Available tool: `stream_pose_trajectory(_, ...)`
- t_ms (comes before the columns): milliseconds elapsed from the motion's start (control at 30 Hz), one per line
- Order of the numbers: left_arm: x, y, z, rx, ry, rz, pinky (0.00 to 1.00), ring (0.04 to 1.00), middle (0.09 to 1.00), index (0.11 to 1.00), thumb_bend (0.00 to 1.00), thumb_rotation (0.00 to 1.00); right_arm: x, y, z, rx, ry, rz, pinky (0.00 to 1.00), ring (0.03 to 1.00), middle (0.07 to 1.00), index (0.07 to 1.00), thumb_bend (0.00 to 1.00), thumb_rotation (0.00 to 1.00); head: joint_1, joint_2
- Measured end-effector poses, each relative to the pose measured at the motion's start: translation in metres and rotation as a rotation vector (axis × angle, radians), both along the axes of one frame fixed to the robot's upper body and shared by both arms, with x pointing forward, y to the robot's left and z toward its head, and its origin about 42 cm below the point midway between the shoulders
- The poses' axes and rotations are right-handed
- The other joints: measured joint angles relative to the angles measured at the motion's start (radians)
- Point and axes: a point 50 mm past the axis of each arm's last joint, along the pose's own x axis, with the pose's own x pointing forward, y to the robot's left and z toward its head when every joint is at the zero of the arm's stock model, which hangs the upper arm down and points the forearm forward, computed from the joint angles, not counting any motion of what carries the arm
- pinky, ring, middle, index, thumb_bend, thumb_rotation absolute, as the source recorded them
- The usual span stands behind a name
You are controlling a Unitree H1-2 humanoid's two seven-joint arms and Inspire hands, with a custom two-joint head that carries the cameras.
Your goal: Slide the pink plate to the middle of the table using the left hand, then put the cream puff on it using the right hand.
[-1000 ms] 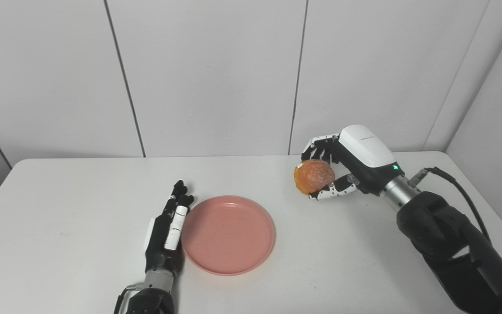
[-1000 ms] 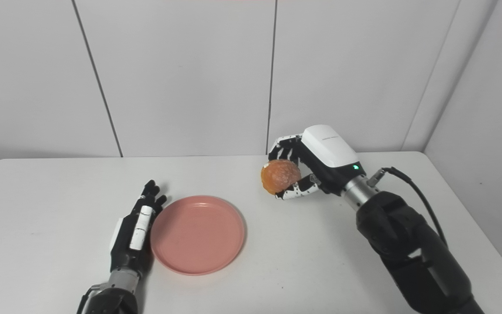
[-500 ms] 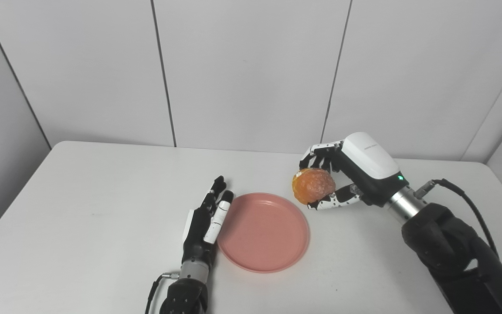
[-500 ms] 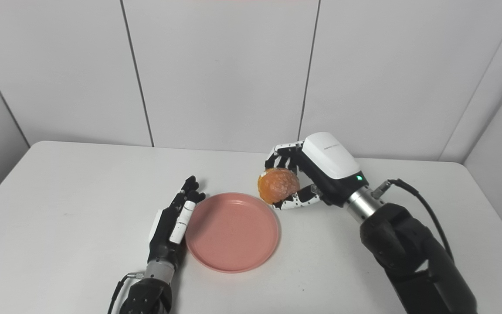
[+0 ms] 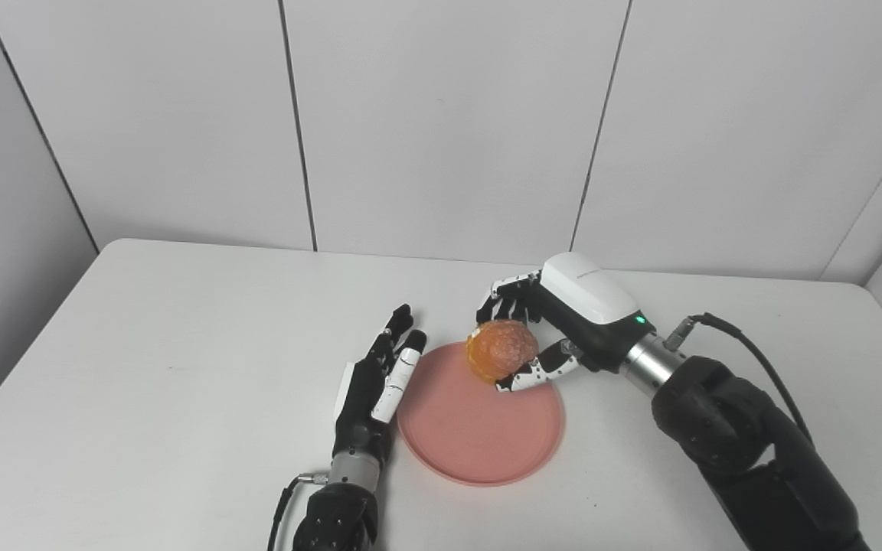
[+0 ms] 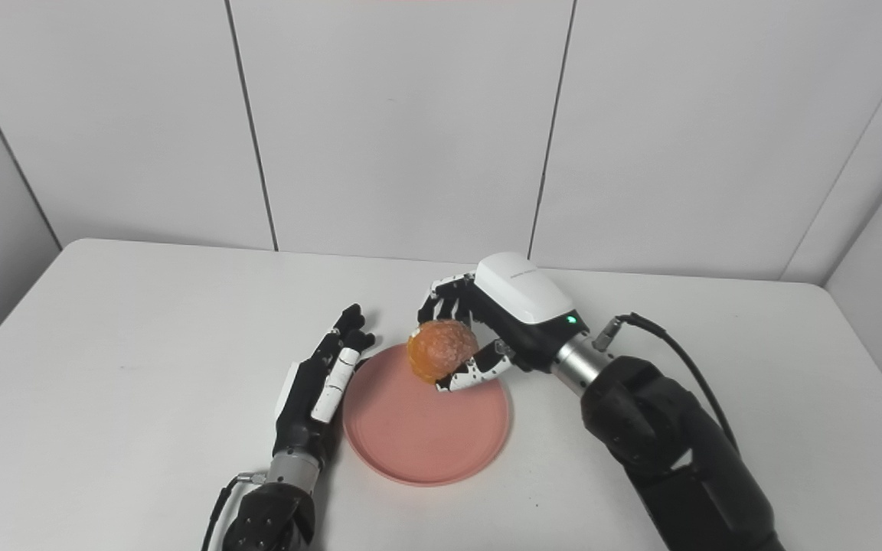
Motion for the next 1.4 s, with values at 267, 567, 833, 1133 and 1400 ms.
stream_pose_trajectory(267, 0.000, 0.000, 0.000, 0.000, -0.001, 0.000, 0.77, 0.880, 0.944, 0.899, 0.85, 0.79, 0.017, 0.009, -0.030, -0.027, 0.097, 0.003, 0.38, 0.429, 0.465, 0.498, 0.53, 0.00, -0.002, 0.008)
stream_pose_trajectory(567, 0.000, 0.000, 0.001, 0.001, 0.004, 0.000, 0.79, 0.878, 0.948, 0.899, 0.85, 0.80, 0.023, 0.018, -0.048, -0.120, 0.156, 0.024, 0.42, 0.465, 0.498, 0.476, 0.53, 0.00, -0.006, 0.014)
stream_pose_trajectory(833, 0.000, 0.001, 0.004, 0.001, 0.004, 0.000, 0.80, 0.876, 0.945, 0.902, 0.85, 0.81, 0.024, 0.023, -0.056, -0.176, 0.194, 0.038, 0.41, 0.462, 0.497, 0.476, 0.53, 0.00, -0.021, 0.018)
stream_pose_trajectory(1133, 0.000, 0.001, 0.005, 0.001, 0.012, 0.000, 0.81, 0.875, 0.946, 0.905, 0.85, 0.81, 0.026, 0.026, -0.052, -0.208, 0.219, 0.063, 0.41, 0.468, 0.501, 0.475, 0.53, 0.00, -0.025, 0.020)
stream_pose_trajectory(1400, -0.001, 0.001, 0.005, 0.002, 0.012, 0.000, 0.78, 0.882, 0.951, 0.911, 0.85, 0.83, 0.028, 0.027, -0.048, -0.226, 0.230, 0.075, 0.36, 0.434, 0.453, 0.521, 0.53, 0.01, -0.026, 0.023)
